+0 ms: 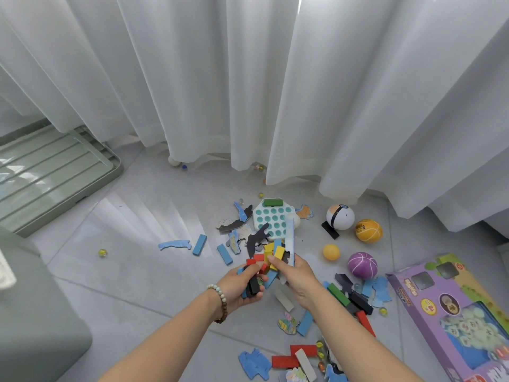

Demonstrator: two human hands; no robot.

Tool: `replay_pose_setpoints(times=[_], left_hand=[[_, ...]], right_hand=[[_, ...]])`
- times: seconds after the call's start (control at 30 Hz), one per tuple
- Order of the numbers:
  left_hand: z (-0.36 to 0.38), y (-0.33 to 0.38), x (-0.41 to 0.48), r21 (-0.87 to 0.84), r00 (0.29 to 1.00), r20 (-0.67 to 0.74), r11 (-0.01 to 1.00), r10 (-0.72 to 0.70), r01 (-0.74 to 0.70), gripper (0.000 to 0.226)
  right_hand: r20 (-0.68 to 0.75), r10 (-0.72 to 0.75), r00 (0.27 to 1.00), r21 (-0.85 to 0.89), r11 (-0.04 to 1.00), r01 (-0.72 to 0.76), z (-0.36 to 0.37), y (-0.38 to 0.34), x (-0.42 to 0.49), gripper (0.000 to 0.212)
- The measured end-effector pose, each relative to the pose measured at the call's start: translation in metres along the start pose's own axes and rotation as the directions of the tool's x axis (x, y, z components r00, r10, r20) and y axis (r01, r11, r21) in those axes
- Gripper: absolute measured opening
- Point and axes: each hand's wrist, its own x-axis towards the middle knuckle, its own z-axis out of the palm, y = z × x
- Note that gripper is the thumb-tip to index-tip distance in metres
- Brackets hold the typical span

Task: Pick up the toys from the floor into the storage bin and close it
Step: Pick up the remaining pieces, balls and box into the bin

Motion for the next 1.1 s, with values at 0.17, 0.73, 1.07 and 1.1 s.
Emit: replay_pose_setpoints(times=[0.17,0.73,1.07,1.1], left_hand=[[-0.012,0.057,-0.059,0.061,0.993,0.029,0.991,0.114,-0.116,0.020],[-0.301,0.095,-0.392,0.030,0.771,-0.407,0.851,0.490,-0.525,0.009],[-0.449,-0.007,-0.442,-0.239,0.696,-0.681,0.830,0.228,-0.504,0.007],[-0.455,-0.007,-0.443,-0.255,0.700,-0.679,0.823,0.221,-0.507,0.009]], right_hand=[[0.026,-0.117,0.993,-0.074,0.990,0.119,0.023,-0.066,-0.038,0.016],[0.564,-0.089,0.821,-0.326,0.890,0.320,0.366,-0.146,-0.260,0.020],[0.657,0.226,0.719,-0.592,0.745,0.307,0.533,0.002,-0.304,0.018],[0.657,0.252,0.710,-0.602,0.743,0.294,0.544,0.008,-0.307,0.015]])
